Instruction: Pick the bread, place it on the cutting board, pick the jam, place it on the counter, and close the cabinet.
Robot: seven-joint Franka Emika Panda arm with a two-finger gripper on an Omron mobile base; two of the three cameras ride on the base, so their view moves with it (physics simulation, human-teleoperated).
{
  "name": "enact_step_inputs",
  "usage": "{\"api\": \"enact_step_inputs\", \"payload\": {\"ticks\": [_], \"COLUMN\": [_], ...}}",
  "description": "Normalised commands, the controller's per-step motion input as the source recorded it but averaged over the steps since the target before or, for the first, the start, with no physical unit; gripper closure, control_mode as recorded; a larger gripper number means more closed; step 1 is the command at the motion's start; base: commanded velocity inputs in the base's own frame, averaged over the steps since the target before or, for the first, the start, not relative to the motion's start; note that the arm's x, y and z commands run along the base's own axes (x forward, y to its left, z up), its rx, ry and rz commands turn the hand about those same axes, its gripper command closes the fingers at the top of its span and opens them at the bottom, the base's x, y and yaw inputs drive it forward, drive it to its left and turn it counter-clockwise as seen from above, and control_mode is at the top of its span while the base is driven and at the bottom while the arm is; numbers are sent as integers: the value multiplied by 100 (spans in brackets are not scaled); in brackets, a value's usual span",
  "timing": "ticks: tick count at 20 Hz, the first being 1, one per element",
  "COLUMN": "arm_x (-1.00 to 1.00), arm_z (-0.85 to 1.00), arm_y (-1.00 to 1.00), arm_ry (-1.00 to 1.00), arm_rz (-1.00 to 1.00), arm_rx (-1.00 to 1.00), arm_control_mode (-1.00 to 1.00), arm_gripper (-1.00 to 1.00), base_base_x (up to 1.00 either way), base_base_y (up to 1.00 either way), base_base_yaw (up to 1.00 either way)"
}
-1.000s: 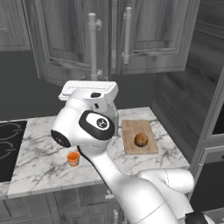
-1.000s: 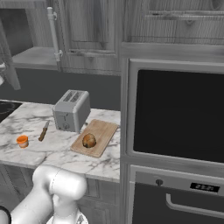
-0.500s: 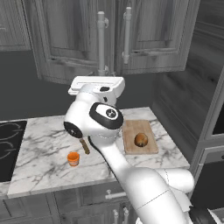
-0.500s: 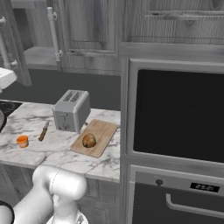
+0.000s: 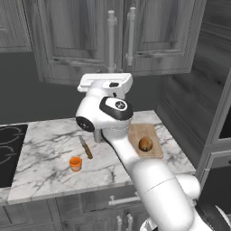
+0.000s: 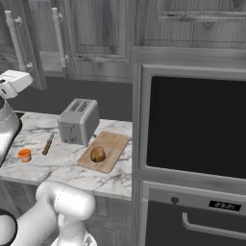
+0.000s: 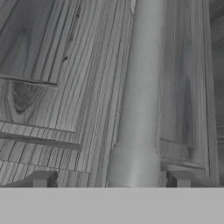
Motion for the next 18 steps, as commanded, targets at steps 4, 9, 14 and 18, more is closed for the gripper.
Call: {"api": "enact_step_inputs", "payload": {"ticks": [4,9,14,18], "arm_x": [54,50,51,44], "arm_z": [-4,-3,0,0], "arm_y": [0,0,-1,-4], "arm_ry": [0,0,0,0], "arm_rz": [0,0,0,0], "arm_rx": [0,0,1,5], "arm_control_mode": [-100,-100,-100,-100], "arm_gripper": [-100,-100,-100,-100], "base_base_x": [0,0,0,0], "base_base_y": [0,0,0,0], "base_base_yaw": [0,0,0,0]}}
